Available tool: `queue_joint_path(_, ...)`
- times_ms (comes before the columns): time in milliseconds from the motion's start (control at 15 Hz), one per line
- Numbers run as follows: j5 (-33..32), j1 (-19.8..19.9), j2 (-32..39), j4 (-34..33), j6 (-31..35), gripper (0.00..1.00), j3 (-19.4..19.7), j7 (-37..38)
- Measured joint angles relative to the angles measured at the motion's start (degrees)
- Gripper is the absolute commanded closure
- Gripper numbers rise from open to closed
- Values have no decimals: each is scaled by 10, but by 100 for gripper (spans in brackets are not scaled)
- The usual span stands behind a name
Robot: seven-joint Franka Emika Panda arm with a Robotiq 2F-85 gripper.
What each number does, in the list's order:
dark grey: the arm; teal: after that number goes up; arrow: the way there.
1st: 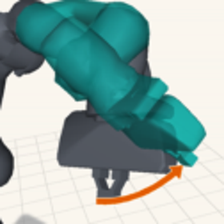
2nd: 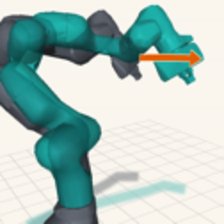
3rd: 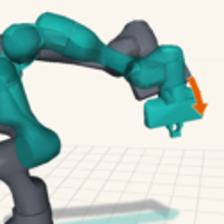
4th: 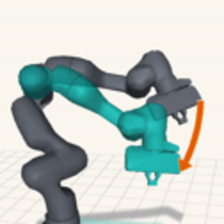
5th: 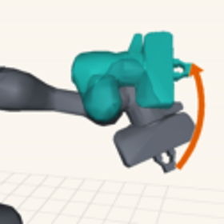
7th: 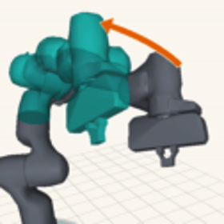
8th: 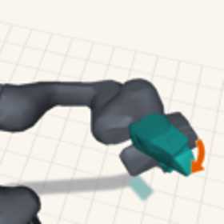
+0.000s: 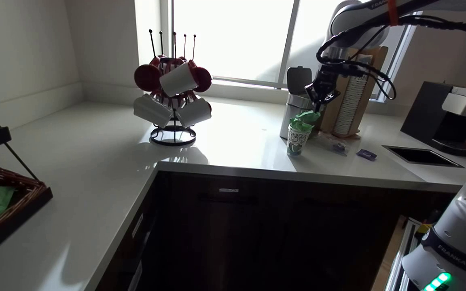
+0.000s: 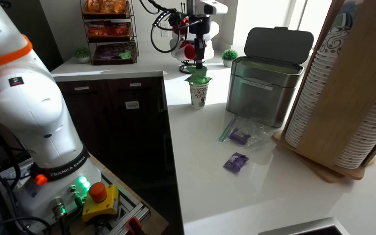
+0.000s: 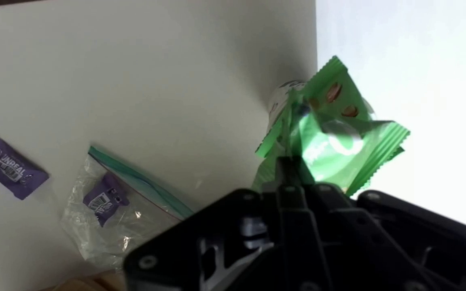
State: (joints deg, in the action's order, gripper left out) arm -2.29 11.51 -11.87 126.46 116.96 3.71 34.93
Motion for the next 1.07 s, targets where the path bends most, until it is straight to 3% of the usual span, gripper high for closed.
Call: queue_joint_path(1067,2,-18,49,-38,-4,100,1,-24)
